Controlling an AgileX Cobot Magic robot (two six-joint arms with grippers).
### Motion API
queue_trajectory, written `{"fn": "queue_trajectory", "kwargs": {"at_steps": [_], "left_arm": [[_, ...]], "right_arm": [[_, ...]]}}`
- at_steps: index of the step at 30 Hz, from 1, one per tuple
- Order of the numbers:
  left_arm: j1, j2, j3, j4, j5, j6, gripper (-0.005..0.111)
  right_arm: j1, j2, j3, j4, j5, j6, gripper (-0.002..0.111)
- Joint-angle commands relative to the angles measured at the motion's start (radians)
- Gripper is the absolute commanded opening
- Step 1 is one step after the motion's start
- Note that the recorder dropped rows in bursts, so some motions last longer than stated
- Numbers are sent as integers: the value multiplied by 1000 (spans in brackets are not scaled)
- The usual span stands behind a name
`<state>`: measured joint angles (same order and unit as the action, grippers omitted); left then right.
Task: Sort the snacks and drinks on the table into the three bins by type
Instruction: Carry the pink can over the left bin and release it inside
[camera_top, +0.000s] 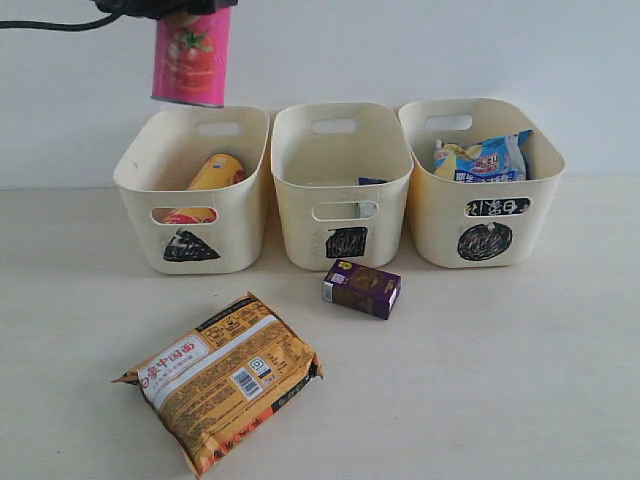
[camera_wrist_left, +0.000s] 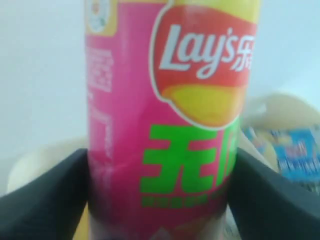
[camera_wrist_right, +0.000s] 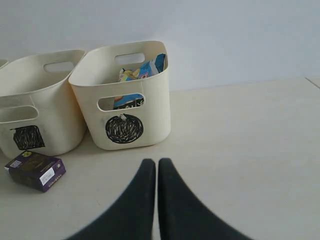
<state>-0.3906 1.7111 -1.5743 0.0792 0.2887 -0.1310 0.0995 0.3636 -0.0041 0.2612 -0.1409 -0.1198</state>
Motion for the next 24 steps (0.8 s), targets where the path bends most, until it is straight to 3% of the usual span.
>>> {"fn": "queue_trajectory", "kwargs": {"at_steps": [1,9,15,17,18,24], "left_arm": [[49,54,-5,-10,-181,-13,4],[131,227,-5,-12,-344,-13,4],[150,352,-68,-12,-342,-9,5],[150,391,-105,-8,-338,-1,17],[150,415,-131,-8,-314,4,32],[155,466,-186,-8,-215,4,87]], "right_arm": [[2,-1,4,-4,-2,-5,0],[2,-1,4,-4,-2,-5,0],[2,-1,4,-4,-2,-5,0],[2,-1,4,-4,-2,-5,0],[2,-1,4,-4,-2,-5,0],[2,-1,4,-4,-2,-5,0]]}}
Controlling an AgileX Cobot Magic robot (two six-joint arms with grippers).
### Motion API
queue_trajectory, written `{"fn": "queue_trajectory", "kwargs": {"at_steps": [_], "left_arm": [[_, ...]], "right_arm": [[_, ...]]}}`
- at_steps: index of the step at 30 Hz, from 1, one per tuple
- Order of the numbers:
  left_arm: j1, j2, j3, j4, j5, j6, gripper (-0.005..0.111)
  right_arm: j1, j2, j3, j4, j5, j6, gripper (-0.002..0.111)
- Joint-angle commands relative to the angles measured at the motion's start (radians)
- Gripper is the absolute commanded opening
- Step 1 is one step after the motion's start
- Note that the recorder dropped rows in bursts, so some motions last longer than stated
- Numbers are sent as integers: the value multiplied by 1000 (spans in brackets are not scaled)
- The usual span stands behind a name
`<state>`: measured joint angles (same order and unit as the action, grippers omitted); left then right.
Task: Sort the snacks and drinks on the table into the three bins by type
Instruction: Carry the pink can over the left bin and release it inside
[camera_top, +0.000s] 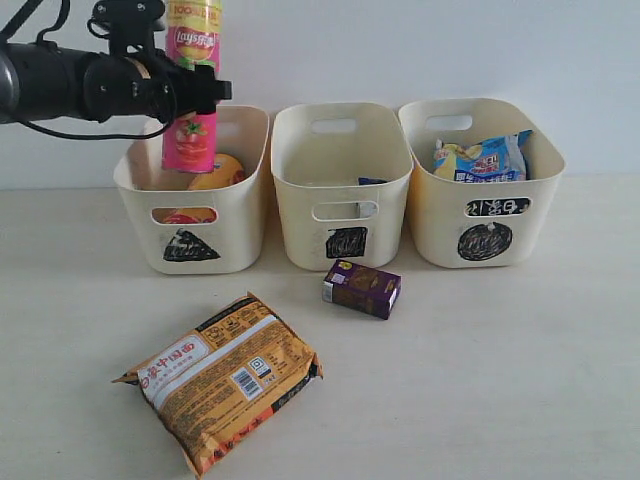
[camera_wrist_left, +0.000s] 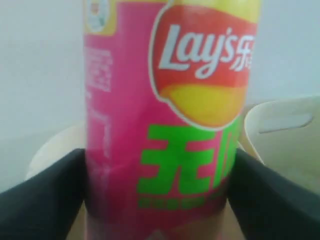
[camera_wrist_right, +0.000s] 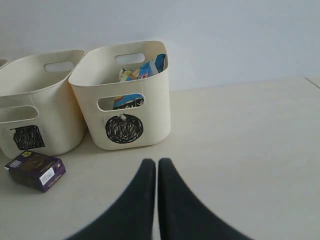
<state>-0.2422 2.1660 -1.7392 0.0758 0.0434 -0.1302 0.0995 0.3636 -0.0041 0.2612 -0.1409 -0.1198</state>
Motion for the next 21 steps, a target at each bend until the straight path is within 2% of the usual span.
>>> {"fn": "queue_trajectory", "kwargs": {"at_steps": [1,7,11,15,19,20,21], "left_arm": [[12,11,-21,-5,32,3,88],[22,1,-94,-5,138,3,89],[22,-22,-141,-5,169,3,80],[22,-57,-163,-5,214,3,57],[22,-105,-163,-5,271,3,22],[22,-119,-163,-5,301,3,10],[22,-134,-163,-5,321,3,4]], "right_arm": [[2,-1,4,-4,-2,-5,0],[2,-1,4,-4,-2,-5,0],[2,-1,4,-4,-2,-5,0],[2,-1,4,-4,-2,-5,0],[2,-1,4,-4,-2,-8,0],[2,-1,4,-4,-2,-8,0],[2,-1,4,-4,-2,-8,0]]}}
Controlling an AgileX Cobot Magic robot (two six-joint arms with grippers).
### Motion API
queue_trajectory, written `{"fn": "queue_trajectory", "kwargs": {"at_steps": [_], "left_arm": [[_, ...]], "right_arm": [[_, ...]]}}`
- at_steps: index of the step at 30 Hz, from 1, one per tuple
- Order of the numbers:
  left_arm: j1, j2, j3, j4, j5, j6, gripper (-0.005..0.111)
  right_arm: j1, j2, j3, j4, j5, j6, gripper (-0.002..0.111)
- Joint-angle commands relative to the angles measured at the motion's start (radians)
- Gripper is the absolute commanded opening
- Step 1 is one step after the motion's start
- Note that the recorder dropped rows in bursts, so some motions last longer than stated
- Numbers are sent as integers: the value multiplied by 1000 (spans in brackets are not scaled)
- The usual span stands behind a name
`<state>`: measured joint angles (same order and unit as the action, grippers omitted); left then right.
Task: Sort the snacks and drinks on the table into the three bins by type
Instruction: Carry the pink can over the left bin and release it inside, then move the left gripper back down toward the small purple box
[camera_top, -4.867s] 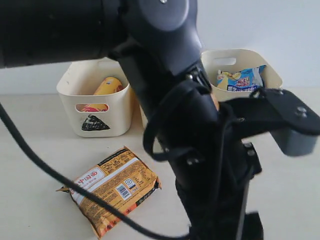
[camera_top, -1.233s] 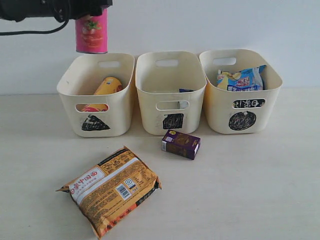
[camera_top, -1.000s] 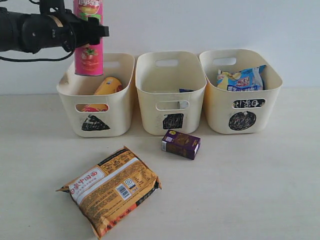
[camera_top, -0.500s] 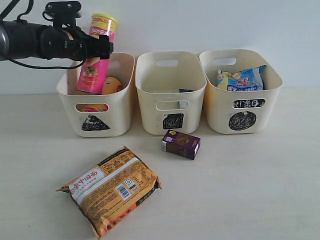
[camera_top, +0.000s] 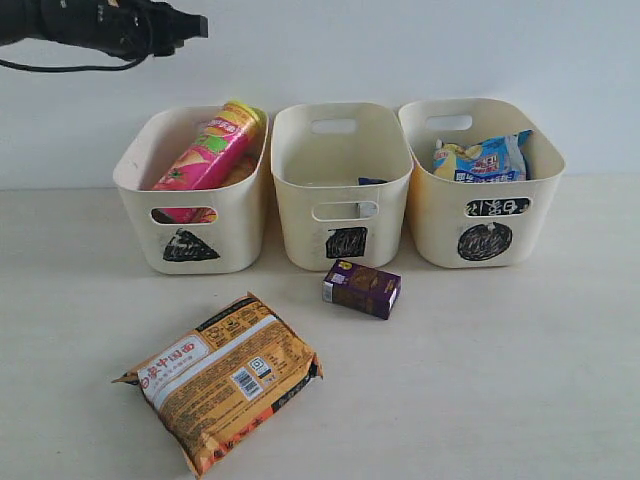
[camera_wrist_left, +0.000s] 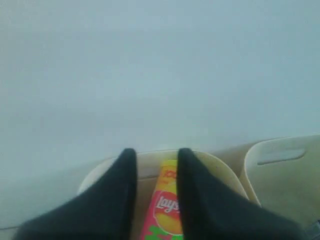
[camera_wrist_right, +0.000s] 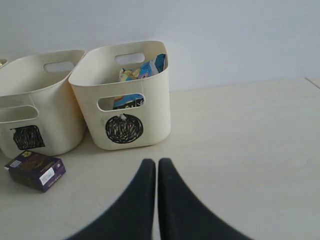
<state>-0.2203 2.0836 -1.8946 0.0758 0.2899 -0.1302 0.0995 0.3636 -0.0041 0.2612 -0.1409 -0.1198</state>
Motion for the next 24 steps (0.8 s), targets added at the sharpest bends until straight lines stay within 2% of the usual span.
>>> {"fn": "queue_trajectory", "kwargs": {"at_steps": [1,14,19,24], "left_arm": [[0,-64,-7,-4,100,5,5],[7,-231,6,-13,394,5,5],[7,-338,73,-21,419,-16,5],[7,-477,195,-83,422,-10,5]], "right_arm": [[2,-1,4,-4,-2,-8,0],[2,-1,4,-4,-2,-6,0],[2,-1,4,-4,-2,-1,0],[2,-1,4,-4,-2,-2,0]]}}
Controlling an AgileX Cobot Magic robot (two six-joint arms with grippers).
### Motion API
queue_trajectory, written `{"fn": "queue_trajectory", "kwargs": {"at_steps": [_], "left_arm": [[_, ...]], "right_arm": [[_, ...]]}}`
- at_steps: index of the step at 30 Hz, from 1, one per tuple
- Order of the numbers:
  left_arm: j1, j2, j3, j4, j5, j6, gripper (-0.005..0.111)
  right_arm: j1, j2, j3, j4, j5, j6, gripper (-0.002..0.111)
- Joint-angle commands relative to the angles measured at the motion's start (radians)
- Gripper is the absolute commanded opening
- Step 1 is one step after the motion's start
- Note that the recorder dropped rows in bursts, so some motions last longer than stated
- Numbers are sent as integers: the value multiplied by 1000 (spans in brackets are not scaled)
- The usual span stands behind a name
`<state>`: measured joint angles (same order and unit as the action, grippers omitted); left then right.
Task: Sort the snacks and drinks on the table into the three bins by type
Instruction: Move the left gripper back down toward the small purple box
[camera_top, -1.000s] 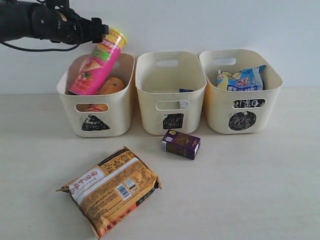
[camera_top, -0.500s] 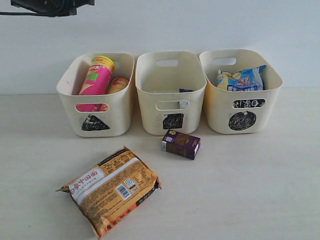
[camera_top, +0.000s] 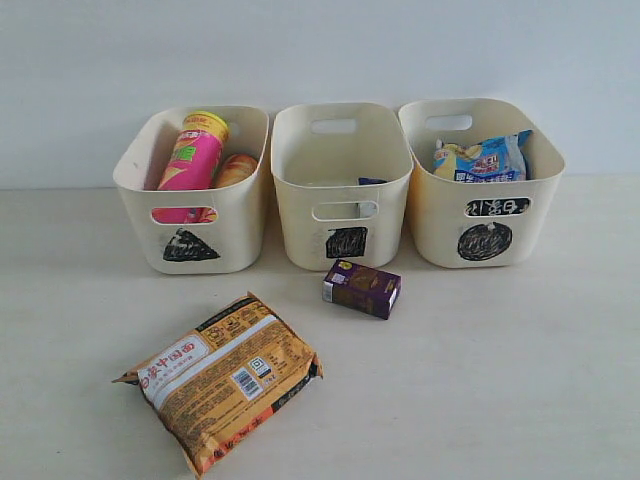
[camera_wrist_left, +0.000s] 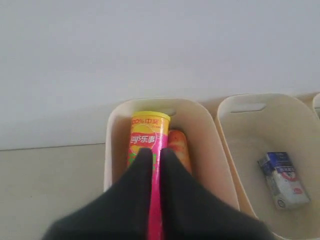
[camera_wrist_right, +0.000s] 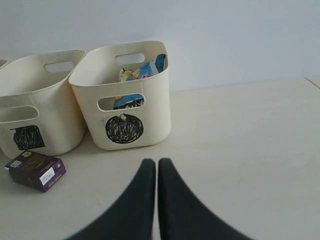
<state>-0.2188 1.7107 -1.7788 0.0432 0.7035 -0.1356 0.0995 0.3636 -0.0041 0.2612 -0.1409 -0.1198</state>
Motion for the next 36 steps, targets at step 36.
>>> {"fn": "queue_trajectory", "kwargs": {"at_steps": [36], "left_arm": [[-248,-384,570,-743,319,848,5]], "right_arm": [[2,-1,4,-4,17,7,0]]}}
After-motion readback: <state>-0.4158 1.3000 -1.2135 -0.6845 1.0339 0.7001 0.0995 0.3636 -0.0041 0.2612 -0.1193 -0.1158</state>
